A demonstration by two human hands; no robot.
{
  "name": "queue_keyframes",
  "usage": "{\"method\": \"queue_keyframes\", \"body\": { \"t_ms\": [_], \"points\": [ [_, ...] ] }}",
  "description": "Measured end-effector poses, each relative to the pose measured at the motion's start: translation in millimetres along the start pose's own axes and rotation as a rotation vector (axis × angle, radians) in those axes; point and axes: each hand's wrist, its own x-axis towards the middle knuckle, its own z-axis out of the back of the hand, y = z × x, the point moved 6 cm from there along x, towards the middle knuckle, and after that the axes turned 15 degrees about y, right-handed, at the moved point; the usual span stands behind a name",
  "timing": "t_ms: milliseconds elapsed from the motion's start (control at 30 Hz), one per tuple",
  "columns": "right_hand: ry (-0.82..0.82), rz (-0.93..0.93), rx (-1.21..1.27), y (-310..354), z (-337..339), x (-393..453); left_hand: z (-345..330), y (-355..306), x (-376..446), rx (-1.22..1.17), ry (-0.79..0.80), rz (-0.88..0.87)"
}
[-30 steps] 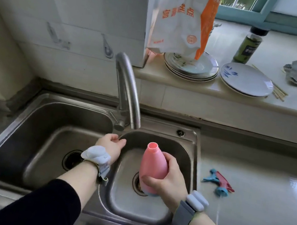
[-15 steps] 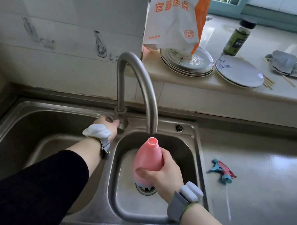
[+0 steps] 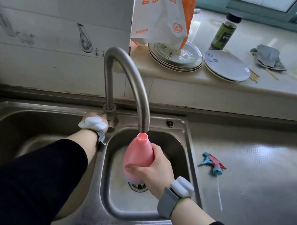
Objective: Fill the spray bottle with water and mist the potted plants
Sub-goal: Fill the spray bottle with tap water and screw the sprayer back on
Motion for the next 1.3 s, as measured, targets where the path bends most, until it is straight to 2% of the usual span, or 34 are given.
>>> {"method": "queue_keyframes", "body": {
  "t_ms": [467, 600, 733, 1300],
  "points": [
    [-0.015, -0.002, -0.037, 0.9, -3.2, -0.1, -1.0, 4.9, -10.8, 0.098, -0.011, 0.023],
    [-0.016, -0.007, -0.041, 0.4, -4.4, 1.1, 1.9, 4.1, -16.9, 0.084, -0.066, 0.014],
    [-0.024, -0.009, -0.034, 0.6, -4.5, 2.4, -0.8, 7.3, -19.7, 0.167, -0.032, -0.009],
    [-0.027, -0.010, -0.061, -1.5, -6.0, 5.0, -4.4, 13.2, -24.7, 0.028, -0.062, -0.052]
  ]
}}
